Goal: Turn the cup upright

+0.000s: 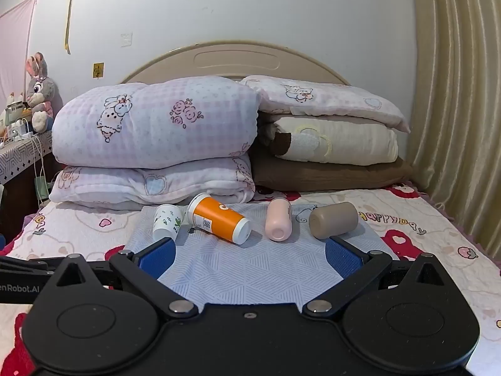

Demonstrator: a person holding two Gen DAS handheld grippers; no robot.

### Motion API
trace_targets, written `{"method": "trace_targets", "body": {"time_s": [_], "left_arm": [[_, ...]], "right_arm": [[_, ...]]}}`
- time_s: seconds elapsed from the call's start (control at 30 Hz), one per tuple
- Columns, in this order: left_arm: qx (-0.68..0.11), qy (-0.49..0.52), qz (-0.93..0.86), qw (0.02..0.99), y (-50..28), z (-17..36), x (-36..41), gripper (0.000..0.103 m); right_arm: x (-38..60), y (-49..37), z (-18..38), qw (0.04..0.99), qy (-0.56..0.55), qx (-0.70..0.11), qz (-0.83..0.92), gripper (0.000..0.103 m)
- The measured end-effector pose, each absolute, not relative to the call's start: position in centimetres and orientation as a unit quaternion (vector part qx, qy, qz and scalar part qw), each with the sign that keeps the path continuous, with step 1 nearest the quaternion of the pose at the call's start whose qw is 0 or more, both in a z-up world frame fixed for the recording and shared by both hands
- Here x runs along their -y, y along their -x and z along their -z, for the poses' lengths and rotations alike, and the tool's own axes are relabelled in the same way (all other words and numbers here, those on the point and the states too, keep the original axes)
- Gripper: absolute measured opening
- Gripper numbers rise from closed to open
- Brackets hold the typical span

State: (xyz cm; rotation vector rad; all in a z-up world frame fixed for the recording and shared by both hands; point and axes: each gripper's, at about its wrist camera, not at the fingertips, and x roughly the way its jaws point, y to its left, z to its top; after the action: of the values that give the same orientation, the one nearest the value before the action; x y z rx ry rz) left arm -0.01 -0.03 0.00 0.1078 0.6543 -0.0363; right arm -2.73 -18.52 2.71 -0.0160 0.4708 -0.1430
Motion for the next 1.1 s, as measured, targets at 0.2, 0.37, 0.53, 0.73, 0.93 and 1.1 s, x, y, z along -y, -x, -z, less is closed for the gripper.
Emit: {"method": "trace_targets", "body": {"time_s": [0.2, 0.37, 0.53, 0.73, 0.93, 1.1], "left_arm": [[-0.324, -0.05, 0.018, 0.944, -0.02, 0.0, 0.0, 0.103], [-0.325, -0.05, 0.022, 0.944, -0.06, 0.0, -0.01, 0.103], [-0.326, -0.061, 0.029, 0.943, -0.18, 0.79, 0.26, 0.103], [-0.328, -0.054, 0.033, 0.943, -0.09, 0.79, 0.6, 0.103], [-0.325, -0.057, 0.03, 0.944, -0.06, 0.8, 0.51, 0.103], [-0.312, -0.058, 0.021, 0.948, 0.33, 0.39, 0.1, 0.103]], "right_arm": [[18.54, 2.71, -2.68, 0.97, 0.009, -0.233, 0.072, 0.103], [18.61, 2.68, -2.62, 0.97, 0.009, -0.234, 0.07, 0.103], [18.75, 2.63, -2.56, 0.97, 0.009, -0.234, 0.072, 0.103], [19.3, 2.77, -2.1, 0.97, 0.009, -0.233, 0.069, 0.103], [19.34, 2.61, -2.2, 0.969, 0.005, -0.235, 0.071, 0.103], [19.22, 2.54, -2.51, 0.969, 0.006, -0.238, 0.072, 0.103]]}}
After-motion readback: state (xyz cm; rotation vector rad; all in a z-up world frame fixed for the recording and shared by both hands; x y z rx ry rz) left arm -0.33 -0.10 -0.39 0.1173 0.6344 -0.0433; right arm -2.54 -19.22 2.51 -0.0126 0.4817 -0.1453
